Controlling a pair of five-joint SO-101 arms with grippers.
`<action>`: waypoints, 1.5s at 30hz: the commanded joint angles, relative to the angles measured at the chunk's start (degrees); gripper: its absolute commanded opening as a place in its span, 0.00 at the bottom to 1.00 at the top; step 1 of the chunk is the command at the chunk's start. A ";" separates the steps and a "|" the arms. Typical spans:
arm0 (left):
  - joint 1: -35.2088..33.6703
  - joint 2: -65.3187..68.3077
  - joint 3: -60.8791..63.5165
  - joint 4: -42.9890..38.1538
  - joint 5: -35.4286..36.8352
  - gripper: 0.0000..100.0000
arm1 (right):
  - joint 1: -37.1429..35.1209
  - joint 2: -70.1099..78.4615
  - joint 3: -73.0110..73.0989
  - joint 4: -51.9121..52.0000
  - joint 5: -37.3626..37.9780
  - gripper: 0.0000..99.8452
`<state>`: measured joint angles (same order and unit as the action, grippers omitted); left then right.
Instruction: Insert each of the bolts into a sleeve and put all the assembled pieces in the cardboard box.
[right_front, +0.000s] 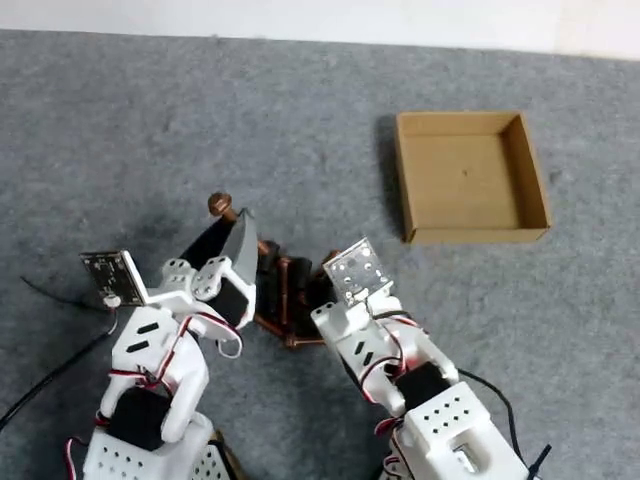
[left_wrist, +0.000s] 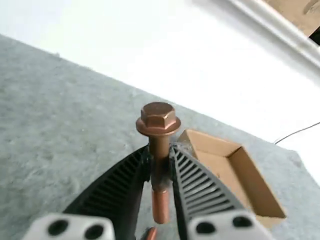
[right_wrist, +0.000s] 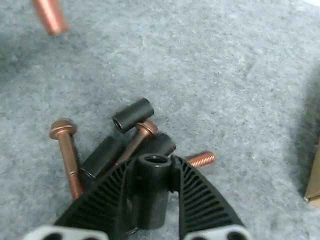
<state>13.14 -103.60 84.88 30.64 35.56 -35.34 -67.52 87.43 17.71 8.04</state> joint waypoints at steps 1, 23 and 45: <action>1.19 -0.66 -0.57 -3.78 -0.26 0.00 | -0.40 -4.97 -0.48 0.75 0.44 0.00; 13.58 -0.66 1.01 -5.36 -0.62 0.00 | -2.51 -35.91 5.23 20.44 0.26 0.00; 13.76 -0.66 8.57 -5.36 -0.44 0.00 | -3.47 -35.91 5.23 20.26 3.16 0.00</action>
<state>26.24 -103.60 93.76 26.51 35.56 -38.68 -103.21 93.32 38.11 10.77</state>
